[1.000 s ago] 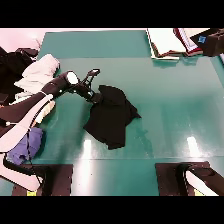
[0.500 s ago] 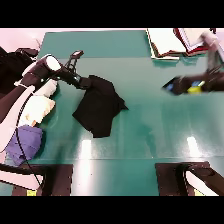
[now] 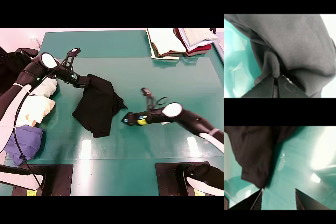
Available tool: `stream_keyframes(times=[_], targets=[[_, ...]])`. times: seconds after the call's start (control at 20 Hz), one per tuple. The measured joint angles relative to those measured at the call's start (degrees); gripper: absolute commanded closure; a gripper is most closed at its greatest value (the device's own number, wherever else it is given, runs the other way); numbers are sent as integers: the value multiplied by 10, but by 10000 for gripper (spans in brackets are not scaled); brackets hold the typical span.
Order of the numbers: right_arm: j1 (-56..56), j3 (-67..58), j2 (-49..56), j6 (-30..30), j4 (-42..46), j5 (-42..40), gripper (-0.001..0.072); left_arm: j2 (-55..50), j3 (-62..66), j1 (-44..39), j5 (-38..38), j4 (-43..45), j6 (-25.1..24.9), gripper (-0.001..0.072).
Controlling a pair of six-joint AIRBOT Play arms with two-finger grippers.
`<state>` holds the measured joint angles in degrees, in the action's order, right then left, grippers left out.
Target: Fold the shirts.
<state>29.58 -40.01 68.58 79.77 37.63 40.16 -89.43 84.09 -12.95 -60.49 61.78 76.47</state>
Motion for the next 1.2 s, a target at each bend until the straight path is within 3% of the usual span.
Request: stream_keyframes(times=[0.1, 0.15, 0.2, 0.45, 0.8, 1.2], targets=[[42, -32, 61, -1, -9, -30, 280, 0, 0, 0, -4, 1, 0, 679], [55, -48, 85, -1, -12, -40, 343, 0, 0, 0, -4, 1, 0, 679], [65, -64, 107, -1, -13, -46, 352, 0, 0, 0, -5, 2, 0, 679], [91, -130, 170, -3, -15, -66, 698, 1, 0, 0, -8, 5, 1, 679], [64, -179, 135, -7, 86, -30, 699, 32, 3, 15, -10, 27, 1, 679], [-140, -198, -98, 23, 251, 121, 701, 194, 7, 100, 0, 51, 0, 679]])
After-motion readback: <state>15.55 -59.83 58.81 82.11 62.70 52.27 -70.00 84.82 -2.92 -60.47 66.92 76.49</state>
